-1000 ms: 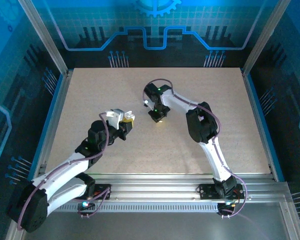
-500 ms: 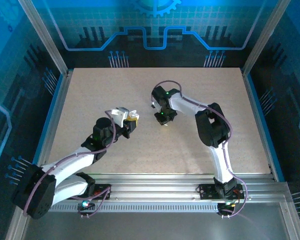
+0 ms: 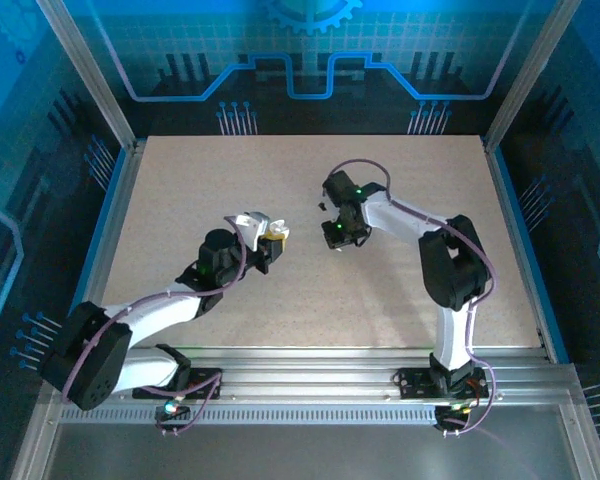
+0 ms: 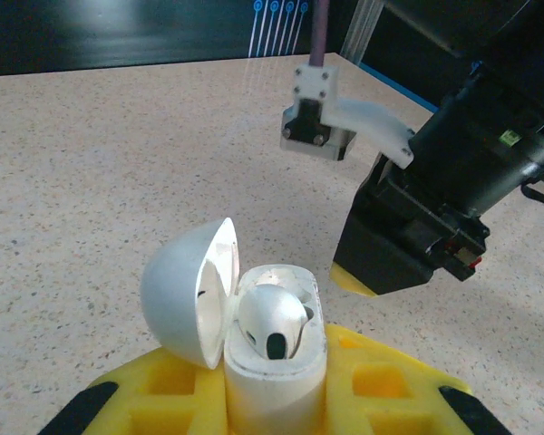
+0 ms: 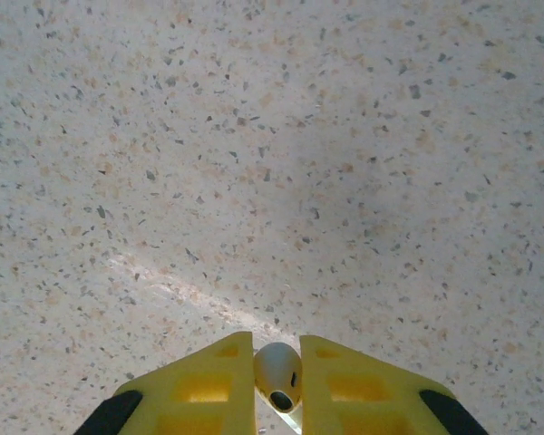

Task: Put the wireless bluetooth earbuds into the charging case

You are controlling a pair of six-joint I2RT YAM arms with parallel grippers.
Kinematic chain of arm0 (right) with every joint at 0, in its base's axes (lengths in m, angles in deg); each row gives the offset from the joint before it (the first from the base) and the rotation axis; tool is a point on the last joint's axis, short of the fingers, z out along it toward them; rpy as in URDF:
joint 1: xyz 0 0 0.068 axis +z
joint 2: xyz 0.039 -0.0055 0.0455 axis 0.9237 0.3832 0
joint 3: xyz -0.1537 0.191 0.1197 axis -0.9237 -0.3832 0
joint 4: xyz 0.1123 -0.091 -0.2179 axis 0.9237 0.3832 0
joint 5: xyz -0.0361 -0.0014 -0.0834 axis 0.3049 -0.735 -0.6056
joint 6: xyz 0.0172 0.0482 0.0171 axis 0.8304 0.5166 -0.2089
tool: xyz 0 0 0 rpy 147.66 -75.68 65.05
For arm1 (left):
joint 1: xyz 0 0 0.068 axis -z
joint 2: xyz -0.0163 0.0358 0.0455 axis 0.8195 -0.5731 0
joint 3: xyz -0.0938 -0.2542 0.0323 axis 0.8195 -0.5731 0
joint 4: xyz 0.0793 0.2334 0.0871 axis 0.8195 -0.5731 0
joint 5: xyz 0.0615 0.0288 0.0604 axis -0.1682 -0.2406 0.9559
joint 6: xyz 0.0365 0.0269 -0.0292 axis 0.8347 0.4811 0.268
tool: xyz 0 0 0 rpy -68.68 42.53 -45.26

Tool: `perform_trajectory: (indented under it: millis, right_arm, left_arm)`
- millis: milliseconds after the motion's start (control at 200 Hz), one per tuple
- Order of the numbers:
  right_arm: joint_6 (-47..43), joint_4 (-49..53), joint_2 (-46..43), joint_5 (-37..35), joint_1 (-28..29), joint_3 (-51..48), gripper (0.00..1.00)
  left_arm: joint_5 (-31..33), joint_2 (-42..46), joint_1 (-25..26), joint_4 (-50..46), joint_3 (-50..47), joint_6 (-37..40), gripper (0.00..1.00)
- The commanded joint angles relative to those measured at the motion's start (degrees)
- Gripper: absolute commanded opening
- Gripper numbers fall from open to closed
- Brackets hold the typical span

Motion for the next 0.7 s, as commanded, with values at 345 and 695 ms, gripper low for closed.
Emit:
perform_trajectory:
  millis: [345, 695]
  right_arm:
    - [10.38, -13.35, -13.38, 8.05, -3.19, -13.34, 0.15]
    - [16.96, -20.85, -22.76, 9.13, -3.42, -20.17, 0.15]
  left_arm:
    - [-1.46, -8.84, 1.6, 10.48, 2.32, -0.68, 0.16]
    - [-1.55, -15.72, 3.23, 15.6, 4.71, -2.63, 0.16]
